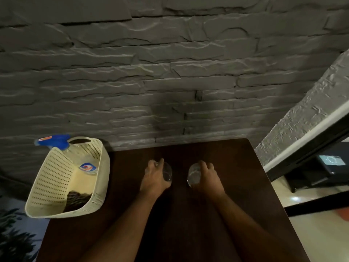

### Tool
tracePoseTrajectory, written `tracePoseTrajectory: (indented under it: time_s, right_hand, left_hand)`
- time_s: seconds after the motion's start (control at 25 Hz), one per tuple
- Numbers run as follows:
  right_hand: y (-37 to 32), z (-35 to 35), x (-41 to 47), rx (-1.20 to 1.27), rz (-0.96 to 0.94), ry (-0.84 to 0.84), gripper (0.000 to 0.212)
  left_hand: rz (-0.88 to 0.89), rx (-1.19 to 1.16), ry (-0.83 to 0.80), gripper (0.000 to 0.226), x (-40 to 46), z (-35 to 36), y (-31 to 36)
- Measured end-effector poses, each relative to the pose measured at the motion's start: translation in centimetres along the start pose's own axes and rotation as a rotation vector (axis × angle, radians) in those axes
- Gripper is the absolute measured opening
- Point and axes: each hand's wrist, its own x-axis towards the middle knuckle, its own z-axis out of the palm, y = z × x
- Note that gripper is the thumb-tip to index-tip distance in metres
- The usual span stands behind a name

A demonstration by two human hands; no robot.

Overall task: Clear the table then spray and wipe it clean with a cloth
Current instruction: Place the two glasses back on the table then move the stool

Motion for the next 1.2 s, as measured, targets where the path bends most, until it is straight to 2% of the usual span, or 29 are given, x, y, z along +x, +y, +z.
tracePoseTrajectory:
  time_s: [0.32, 0.52, 1.2]
  right_hand:
    - [-1.4, 0.4, 10.4, 0.040, 0.009, 0.026, 0.093]
    - [-1.6, 0.4, 14.2, 0.036, -0.028, 0.044, 0.096]
    - [-1.4, 1.2, 16.9, -0.004, -0.014, 0.054, 0.102]
  left_hand:
    - [-0.054, -0.083, 0.158, 0.100, 9.0, 1.2, 0.7]
    - [-0.067, -0.124, 0.181, 0.093, 11.9, 2.2, 1.2]
    - [-0.098, -0.101, 0.156, 0.100, 13.9, 2.3, 2.5]
